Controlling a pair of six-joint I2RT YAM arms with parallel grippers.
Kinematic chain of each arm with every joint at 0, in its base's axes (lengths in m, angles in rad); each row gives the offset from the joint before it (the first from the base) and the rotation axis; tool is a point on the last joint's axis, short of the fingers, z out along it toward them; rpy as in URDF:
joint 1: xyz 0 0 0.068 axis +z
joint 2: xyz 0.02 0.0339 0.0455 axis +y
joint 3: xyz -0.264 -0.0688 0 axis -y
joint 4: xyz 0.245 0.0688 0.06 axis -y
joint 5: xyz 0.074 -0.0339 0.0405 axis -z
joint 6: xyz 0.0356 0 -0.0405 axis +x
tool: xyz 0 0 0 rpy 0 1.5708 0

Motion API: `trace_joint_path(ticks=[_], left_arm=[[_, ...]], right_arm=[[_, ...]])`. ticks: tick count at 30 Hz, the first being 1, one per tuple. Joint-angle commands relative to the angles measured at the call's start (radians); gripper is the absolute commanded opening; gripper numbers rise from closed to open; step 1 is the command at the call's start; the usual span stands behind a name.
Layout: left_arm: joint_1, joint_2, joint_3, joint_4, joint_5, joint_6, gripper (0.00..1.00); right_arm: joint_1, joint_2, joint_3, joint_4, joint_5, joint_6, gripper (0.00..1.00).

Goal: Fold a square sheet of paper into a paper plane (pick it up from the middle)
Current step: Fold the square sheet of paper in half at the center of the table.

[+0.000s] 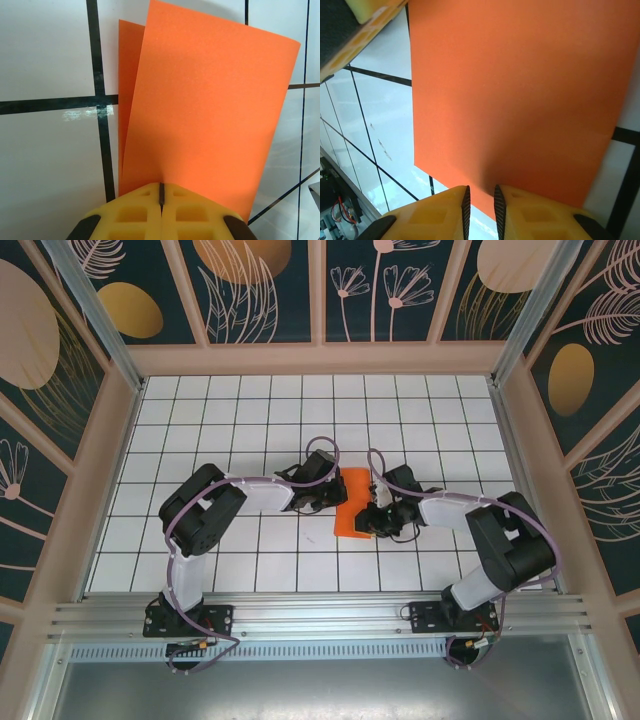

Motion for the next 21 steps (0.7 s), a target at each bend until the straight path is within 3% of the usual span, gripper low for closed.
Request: trace_joint_path(ticks=[1,6,13,21], left_arm=[[-0.009,0.045,-0.02,-0.056,0.007,0.019,0.06],[-0.009,0.045,-0.017,-0.056,0.007,0.017,0.06],[-0.009,0.045,-0.018,-0.057,0.01,0.017,0.06],[-0.011,0.033,-0.018,-0.064,0.004,0.025,0.06]], right_arm=[[0.005,-0.053,-0.019,-0.033,0.013,-0.004,0.24],[0.005,-0.075,-0.068,0.021,-0.046,0.013,0.24],[-0.001,-0.013,-0.123,0.031,0.009,0.013,0.24],[-0.019,-0.09,0.019,-0.043,0.005,-0.018,0.24]])
